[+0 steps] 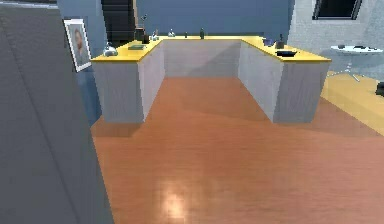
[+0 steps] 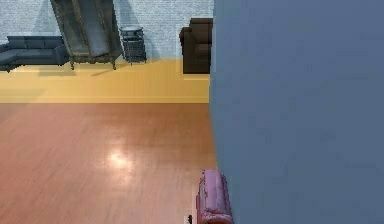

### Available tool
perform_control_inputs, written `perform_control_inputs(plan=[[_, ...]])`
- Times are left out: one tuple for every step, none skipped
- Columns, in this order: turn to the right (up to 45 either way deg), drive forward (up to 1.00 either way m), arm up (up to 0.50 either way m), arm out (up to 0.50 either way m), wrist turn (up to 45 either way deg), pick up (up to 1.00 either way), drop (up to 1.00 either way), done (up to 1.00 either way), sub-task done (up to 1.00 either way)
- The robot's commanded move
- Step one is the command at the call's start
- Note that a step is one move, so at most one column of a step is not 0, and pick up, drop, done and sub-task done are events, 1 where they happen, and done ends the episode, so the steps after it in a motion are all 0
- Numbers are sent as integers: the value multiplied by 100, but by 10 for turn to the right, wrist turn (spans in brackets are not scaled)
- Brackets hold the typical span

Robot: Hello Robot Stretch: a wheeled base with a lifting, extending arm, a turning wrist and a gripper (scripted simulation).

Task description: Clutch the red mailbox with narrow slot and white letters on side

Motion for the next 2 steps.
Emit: perform_control_inputs(plan=[[0,0,0,0,0,100,0,0,0],[0,0,10,0,0,0,0,0,0]])
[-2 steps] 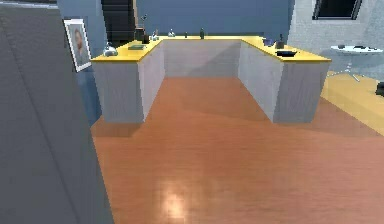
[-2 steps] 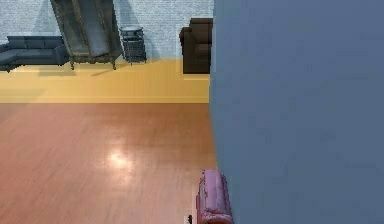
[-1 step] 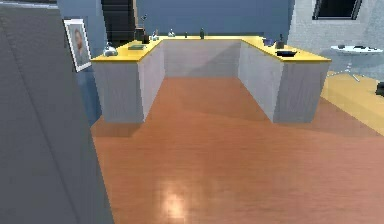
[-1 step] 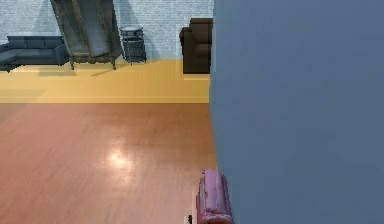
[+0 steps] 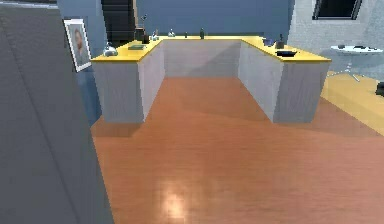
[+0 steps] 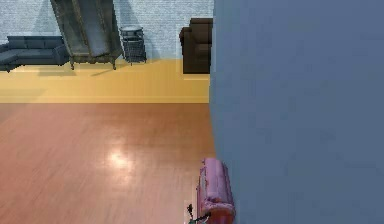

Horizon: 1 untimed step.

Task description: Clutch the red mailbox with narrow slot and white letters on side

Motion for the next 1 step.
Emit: perform_control_inputs(plan=[[0,0,0,0,0,0,0,100,0]])
